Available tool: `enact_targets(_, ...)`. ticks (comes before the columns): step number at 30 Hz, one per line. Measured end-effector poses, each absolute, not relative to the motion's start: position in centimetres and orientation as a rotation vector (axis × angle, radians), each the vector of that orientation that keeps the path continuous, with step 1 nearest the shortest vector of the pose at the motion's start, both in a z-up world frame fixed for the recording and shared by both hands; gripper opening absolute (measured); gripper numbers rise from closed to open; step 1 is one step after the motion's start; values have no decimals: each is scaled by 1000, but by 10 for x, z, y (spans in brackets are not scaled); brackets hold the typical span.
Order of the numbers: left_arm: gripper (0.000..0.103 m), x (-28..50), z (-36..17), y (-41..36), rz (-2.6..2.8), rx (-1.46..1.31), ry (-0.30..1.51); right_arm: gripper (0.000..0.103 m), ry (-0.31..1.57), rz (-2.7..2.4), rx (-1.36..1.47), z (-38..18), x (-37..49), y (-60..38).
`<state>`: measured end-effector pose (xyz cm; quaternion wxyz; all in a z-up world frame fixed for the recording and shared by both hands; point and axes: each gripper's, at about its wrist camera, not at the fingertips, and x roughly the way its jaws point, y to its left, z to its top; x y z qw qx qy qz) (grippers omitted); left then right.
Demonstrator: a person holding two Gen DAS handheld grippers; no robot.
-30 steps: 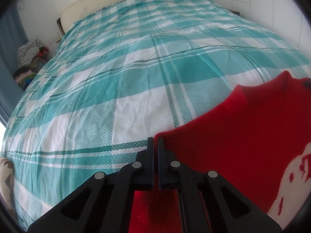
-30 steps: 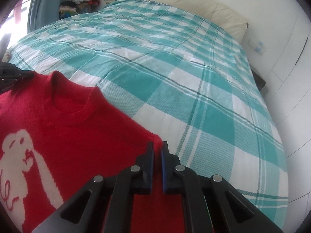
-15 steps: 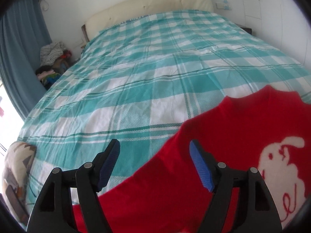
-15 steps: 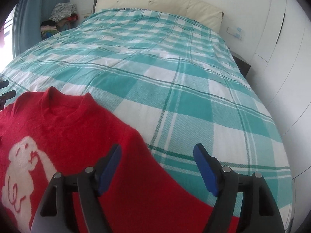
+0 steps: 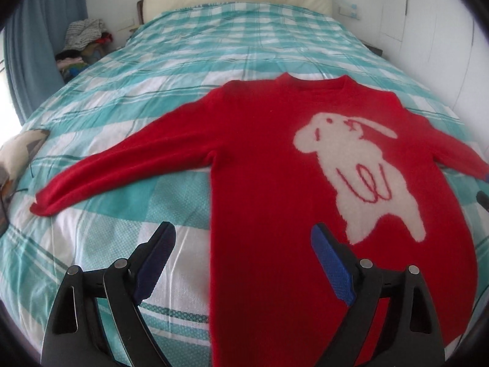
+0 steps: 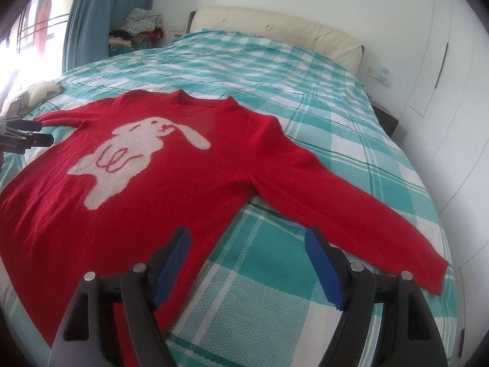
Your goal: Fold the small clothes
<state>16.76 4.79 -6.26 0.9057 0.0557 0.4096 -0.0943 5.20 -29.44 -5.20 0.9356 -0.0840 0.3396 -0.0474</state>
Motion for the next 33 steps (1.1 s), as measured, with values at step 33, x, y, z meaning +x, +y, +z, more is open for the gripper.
enact_targets(33, 102, 187, -110, 58, -143, 64, 961, 92, 805, -205, 180, -106, 63, -361)
